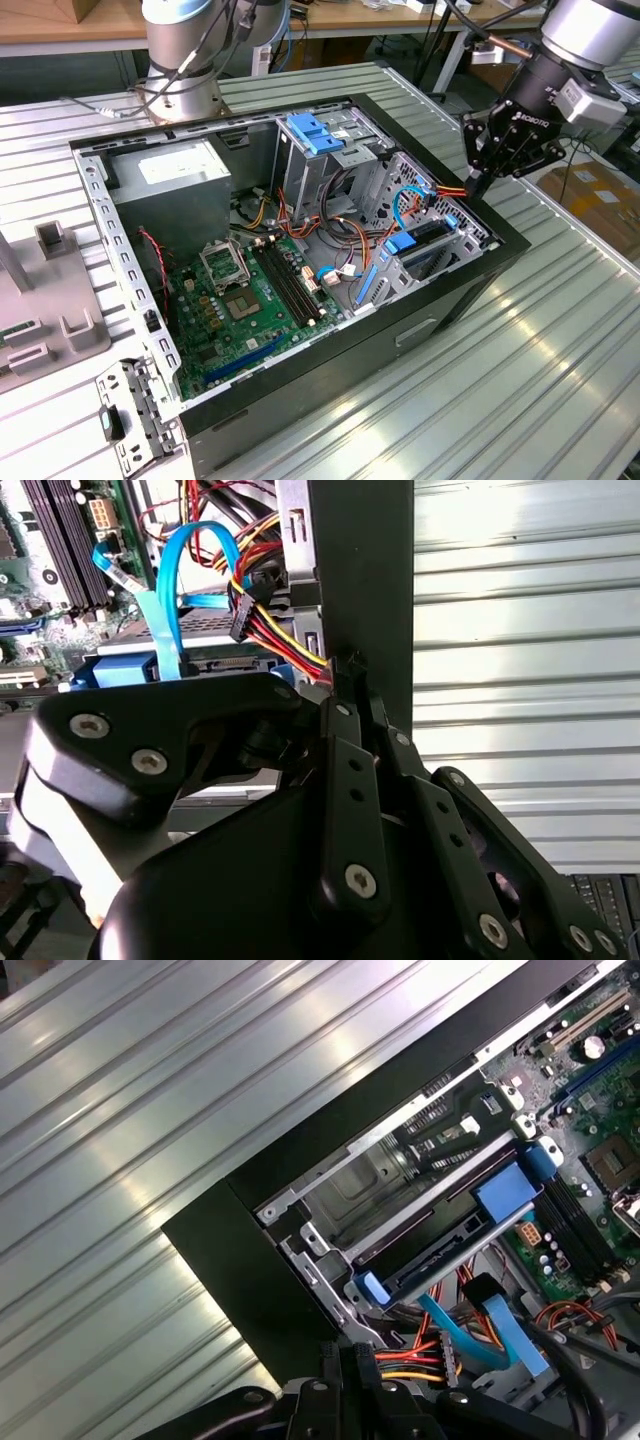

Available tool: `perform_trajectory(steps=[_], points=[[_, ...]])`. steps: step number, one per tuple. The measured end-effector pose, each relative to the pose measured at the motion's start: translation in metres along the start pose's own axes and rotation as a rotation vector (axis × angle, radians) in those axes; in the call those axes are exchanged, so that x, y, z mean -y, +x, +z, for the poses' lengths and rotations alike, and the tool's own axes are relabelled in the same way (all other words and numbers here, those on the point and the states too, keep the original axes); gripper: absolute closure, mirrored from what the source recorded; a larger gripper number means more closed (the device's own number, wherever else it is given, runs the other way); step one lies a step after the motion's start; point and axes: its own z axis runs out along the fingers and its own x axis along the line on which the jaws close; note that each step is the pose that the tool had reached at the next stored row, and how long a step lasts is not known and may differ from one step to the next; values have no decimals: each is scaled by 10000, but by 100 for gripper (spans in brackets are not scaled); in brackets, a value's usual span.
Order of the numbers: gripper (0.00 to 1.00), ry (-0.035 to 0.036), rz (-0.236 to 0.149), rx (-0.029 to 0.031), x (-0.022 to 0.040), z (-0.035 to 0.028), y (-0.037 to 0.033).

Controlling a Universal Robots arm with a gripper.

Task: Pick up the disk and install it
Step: 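Insert the first disk wire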

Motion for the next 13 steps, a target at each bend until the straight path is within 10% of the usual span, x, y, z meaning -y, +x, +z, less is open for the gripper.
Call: perform_trajectory(steps=[13], points=[[83,14,-1,10,-55,7,-75]])
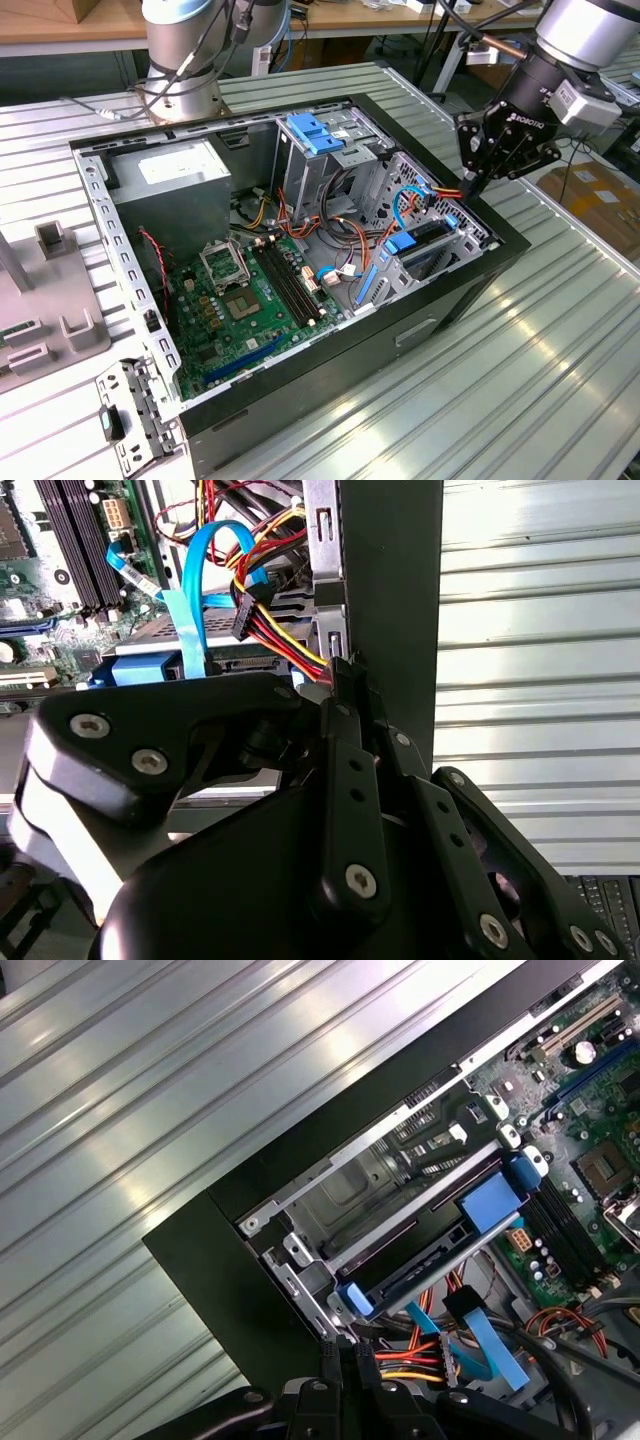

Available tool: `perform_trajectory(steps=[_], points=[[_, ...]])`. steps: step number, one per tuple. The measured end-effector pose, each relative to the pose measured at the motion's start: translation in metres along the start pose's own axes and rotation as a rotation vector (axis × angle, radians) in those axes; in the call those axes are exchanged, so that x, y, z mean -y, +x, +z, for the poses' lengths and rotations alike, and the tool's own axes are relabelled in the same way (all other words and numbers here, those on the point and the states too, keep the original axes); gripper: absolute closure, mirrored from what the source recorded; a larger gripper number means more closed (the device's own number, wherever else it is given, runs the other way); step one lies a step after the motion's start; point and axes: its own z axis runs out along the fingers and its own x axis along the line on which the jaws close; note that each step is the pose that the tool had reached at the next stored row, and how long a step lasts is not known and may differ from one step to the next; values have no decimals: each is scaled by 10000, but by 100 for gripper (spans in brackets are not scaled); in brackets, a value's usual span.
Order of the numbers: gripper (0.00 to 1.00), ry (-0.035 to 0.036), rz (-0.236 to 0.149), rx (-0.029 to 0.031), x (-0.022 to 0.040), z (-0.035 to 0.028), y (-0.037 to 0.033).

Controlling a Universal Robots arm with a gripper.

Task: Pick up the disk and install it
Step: 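Insert the first disk wire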

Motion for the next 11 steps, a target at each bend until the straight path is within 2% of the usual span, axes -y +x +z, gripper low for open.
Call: perform_trajectory(steps=[11], points=[[83,1,-1,1,-53,7,-70]])
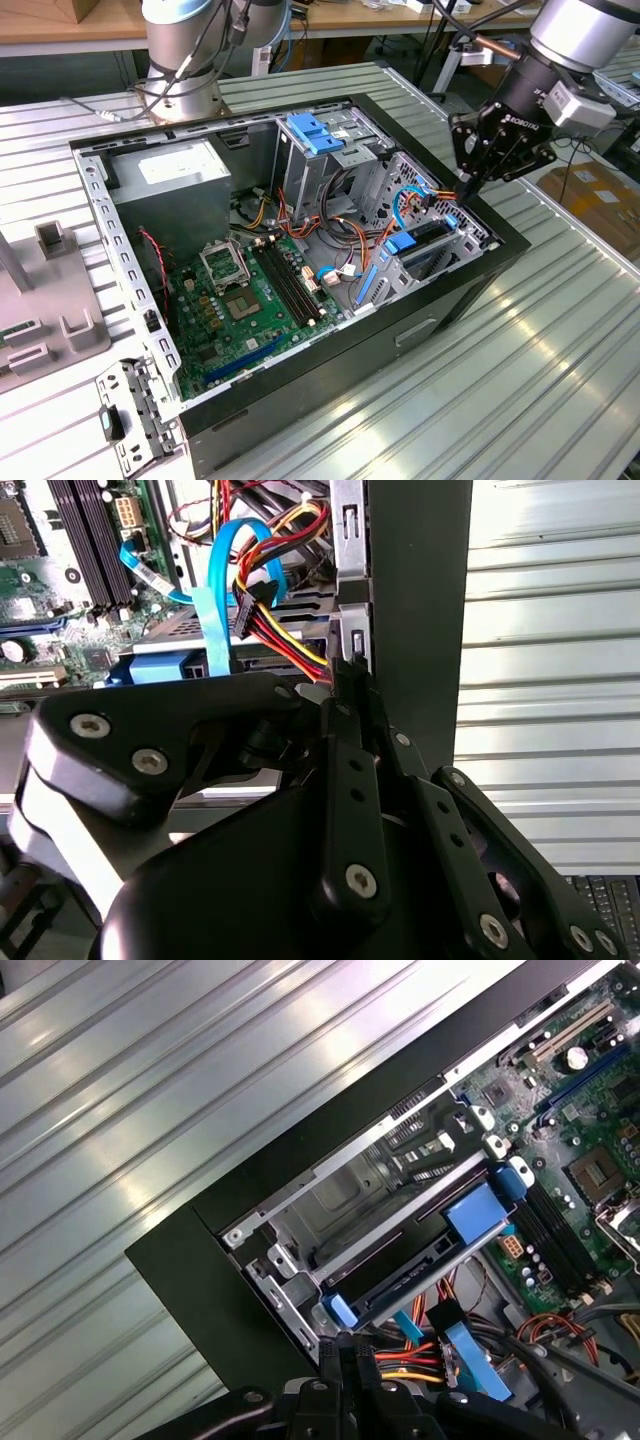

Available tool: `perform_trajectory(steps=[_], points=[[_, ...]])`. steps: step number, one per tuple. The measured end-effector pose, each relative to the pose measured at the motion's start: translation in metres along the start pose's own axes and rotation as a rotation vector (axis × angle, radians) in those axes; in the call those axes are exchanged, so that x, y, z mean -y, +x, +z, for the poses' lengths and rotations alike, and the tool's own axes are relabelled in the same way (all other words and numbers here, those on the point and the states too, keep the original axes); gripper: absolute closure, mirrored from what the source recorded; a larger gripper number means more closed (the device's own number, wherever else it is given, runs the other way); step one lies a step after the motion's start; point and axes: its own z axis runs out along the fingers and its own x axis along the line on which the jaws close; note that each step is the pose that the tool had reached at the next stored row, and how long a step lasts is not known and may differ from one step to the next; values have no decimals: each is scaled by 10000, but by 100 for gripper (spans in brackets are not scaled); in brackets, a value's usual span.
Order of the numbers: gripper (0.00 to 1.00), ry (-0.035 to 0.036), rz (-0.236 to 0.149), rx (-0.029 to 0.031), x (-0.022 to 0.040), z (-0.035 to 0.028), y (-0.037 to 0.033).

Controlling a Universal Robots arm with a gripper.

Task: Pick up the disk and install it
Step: 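Insert the first disk wire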

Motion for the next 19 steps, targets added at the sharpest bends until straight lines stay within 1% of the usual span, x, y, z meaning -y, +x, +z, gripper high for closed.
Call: perform_trajectory(steps=[8,15,19], points=[[83,-1,0,-1,-36,4,-49],[83,-1,0,0,-50,6,-68],[83,-1,0,0,-75,9,-101]])
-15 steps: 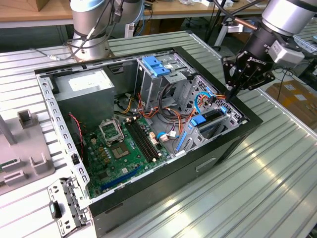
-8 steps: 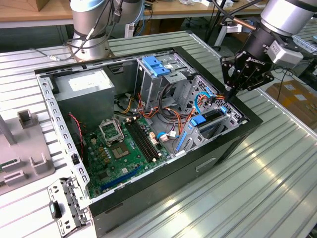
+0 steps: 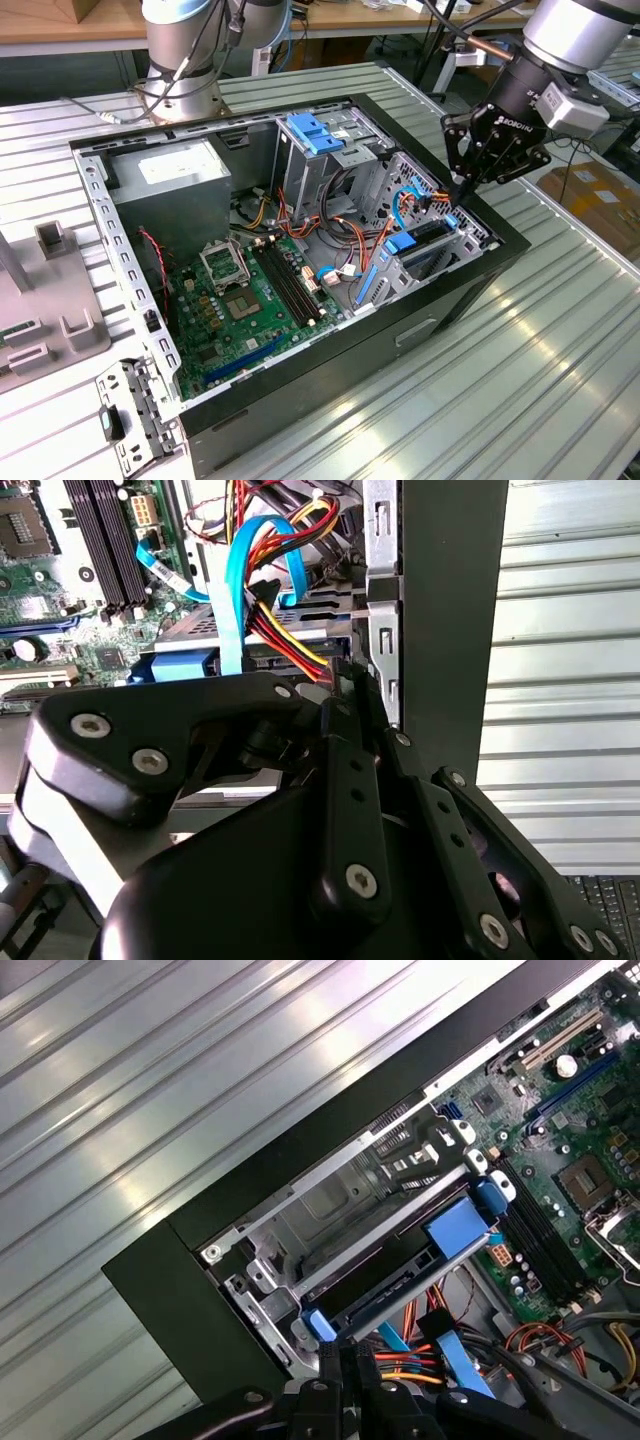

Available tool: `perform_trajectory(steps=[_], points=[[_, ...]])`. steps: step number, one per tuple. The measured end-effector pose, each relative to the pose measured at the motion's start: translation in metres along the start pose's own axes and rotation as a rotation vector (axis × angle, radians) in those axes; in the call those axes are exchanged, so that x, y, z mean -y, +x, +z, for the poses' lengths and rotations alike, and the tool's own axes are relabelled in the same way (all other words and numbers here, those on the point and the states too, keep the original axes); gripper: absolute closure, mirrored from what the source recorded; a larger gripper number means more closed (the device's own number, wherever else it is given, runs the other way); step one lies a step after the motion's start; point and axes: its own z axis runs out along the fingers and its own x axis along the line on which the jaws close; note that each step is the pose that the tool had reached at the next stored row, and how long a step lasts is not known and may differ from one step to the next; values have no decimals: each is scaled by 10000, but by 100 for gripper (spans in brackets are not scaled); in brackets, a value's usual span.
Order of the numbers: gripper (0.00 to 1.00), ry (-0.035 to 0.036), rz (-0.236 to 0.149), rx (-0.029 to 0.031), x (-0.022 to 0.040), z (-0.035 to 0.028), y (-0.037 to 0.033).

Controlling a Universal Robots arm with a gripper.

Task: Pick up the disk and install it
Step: 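Insert the first disk wire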

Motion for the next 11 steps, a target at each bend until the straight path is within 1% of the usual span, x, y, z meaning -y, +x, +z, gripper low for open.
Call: perform_trajectory(steps=[1,7,8,9,10,11], points=[[83,0,0,0,-4,1,-3],[83,0,0,-1,-71,10,-7],[83,0,0,0,-145,25,-72],[83,-1,0,-1,-232,92,-126],[83,-1,0,-1,-222,141,-168],[83,4,60,3,-221,142,-168]])
